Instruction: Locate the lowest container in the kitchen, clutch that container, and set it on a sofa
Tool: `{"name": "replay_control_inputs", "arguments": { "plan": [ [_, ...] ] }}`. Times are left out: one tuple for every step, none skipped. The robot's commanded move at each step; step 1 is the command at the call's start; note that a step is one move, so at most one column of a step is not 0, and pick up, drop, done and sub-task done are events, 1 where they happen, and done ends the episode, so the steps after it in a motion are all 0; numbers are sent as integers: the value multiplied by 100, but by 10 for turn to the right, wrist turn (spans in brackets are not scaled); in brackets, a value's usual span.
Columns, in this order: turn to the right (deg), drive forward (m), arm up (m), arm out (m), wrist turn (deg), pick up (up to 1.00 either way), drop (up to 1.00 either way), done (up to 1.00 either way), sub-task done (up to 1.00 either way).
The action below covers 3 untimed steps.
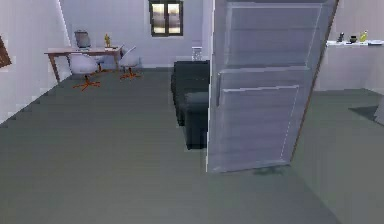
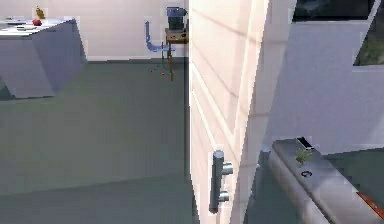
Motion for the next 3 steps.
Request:
{"name": "replay_control_inputs", "arguments": {
  "plan": [
    [300, 0, 0, 0, 0, 0, 0, 0, 0],
    [0, 40, 0, 0, 0, 0, 0, 0, 0],
    [180, 0, 0, 0, 0, 0, 0, 0, 0]
  ]
}}
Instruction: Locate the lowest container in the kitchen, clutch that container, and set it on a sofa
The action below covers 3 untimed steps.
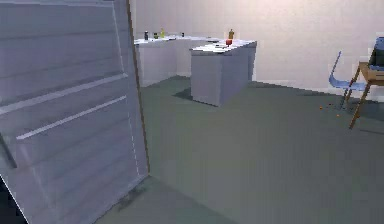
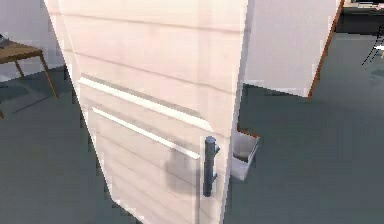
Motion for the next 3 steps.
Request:
{"name": "replay_control_inputs", "arguments": {
  "plan": [
    [30, 0, 0, 0, 0, 0, 0, 0, 0],
    [-450, 0, 0, 0, 0, 0, 0, 0, 0],
    [-120, 0, 0, 0, 0, 0, 0, 0, 0]
  ]
}}
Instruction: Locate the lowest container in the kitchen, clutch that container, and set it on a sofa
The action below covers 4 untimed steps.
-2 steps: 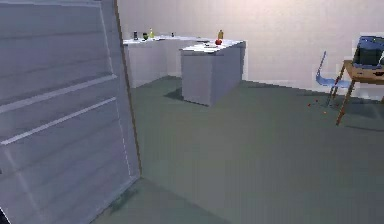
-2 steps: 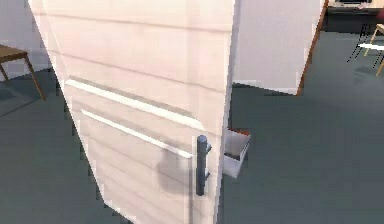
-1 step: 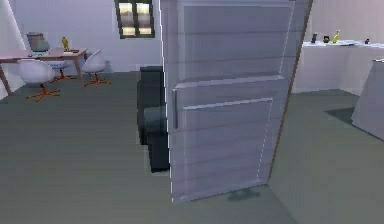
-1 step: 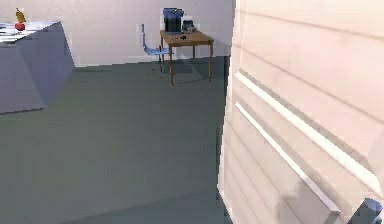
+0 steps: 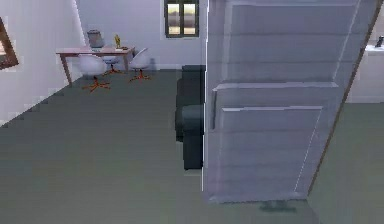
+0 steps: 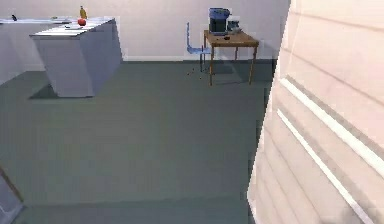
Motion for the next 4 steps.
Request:
{"name": "replay_control_inputs", "arguments": {
  "plan": [
    [0, 5, 0, 0, 0, 0, 0, 0, 0],
    [450, 0, 0, 0, 0, 0, 0, 0, 0],
    [210, 0, 0, 0, 0, 0, 0, 0, 0],
    [0, 100, 0, 0, 0, 0, 0, 0, 0]
  ]
}}
